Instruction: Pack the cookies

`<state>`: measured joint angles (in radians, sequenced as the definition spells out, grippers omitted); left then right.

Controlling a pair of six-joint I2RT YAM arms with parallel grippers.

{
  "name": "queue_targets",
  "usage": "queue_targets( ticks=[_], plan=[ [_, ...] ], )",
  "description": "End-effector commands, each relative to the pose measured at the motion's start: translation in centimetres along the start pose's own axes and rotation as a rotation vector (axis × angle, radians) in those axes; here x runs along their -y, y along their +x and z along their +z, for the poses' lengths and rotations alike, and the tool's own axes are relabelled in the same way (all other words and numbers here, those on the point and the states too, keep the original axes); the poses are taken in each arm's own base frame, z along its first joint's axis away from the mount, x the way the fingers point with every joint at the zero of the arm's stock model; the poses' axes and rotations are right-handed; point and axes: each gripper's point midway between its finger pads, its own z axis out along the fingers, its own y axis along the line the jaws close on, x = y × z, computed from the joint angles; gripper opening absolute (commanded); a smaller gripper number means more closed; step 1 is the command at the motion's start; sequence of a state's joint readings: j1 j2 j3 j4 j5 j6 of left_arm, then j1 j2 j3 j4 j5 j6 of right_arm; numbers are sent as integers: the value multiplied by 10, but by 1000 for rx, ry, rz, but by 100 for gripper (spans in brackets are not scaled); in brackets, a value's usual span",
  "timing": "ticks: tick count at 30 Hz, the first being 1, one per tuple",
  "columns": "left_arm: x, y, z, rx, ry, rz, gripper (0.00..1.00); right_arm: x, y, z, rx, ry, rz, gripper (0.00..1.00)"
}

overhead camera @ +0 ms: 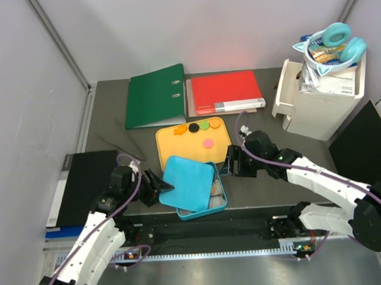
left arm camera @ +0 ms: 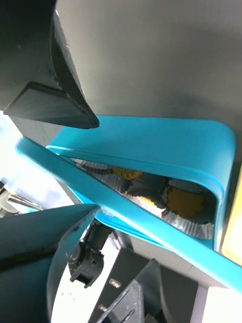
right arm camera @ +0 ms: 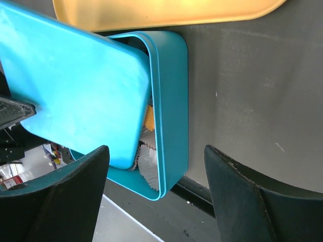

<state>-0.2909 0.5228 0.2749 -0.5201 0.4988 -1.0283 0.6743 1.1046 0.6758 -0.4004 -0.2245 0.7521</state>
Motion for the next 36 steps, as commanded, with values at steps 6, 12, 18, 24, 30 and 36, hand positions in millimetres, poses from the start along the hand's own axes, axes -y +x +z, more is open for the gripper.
queue_targets(
  ticks=[6,12,18,24,30,36],
  plan=[
    [6,-19,-19,36,-156,105,73,-19,-18,-7,51,-38,-58,77],
    [1,-27,-24,50,-243,127,75,-20,-20,-6,55,-39,-65,77],
    [12,-54,-44,197,-301,151,74,-19,-19,-6,54,-37,-69,77],
    [36,-87,-69,334,-354,213,73,-22,-22,-8,58,-41,-75,78],
    [69,-92,-56,306,-224,255,64,-21,-22,-8,55,-36,-80,78],
    [74,-72,-25,167,-99,240,46,-18,-18,-6,45,-29,-75,78]
  ],
)
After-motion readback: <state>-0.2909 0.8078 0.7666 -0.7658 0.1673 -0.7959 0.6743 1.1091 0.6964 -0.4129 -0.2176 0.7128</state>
